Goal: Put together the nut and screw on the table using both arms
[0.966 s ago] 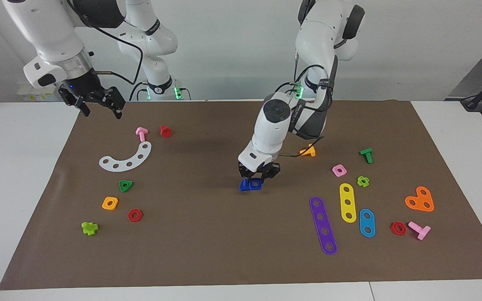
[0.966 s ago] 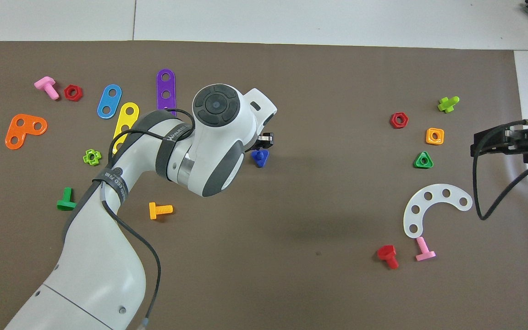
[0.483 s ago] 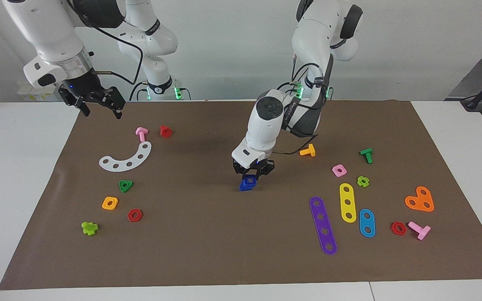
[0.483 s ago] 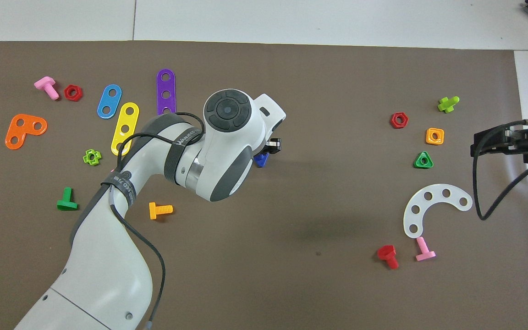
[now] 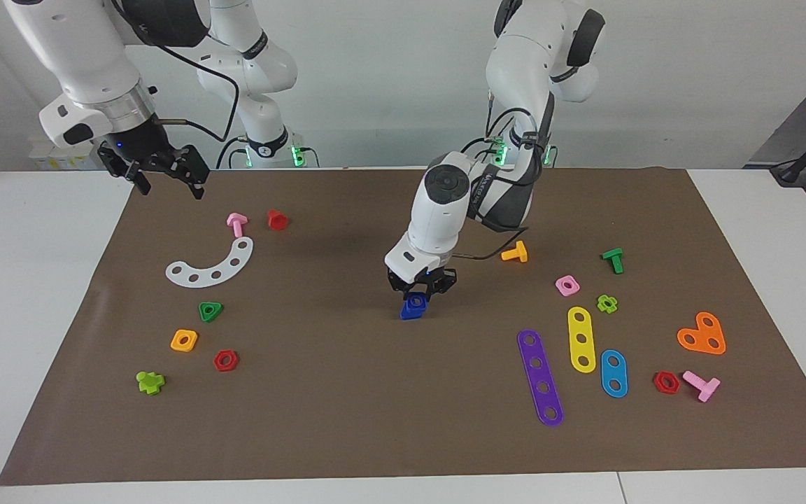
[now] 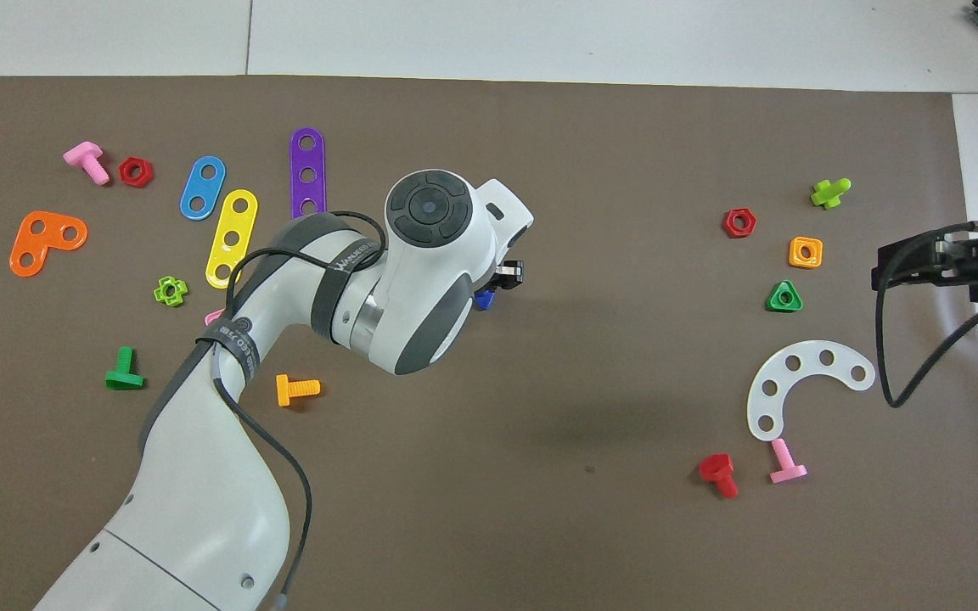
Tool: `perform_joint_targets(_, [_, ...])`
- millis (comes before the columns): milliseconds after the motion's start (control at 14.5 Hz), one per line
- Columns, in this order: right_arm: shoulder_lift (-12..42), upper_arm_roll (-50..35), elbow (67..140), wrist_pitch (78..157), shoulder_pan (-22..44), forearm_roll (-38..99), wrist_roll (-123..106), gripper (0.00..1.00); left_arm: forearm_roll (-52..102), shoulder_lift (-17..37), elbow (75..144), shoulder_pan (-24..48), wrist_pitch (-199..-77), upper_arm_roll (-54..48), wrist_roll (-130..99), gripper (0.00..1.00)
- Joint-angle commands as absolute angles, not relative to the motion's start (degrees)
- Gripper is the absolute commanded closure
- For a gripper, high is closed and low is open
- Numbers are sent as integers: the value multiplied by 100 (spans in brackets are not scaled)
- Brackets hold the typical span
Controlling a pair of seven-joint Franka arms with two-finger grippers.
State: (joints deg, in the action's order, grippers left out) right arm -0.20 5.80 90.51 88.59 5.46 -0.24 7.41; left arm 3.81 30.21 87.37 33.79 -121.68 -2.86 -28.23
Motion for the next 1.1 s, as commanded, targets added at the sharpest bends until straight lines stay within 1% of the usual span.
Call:
perform_joint_targets(0, [-123, 545, 9141, 8815, 492, 70, 633, 0, 475, 3041, 8710, 3498, -12146, -176, -2891, 90])
perform_joint_targets(1034, [-123, 545, 9141, 8815, 492, 70, 633, 0, 404, 3146, 8920, 3586, -12410, -167, -2900, 90])
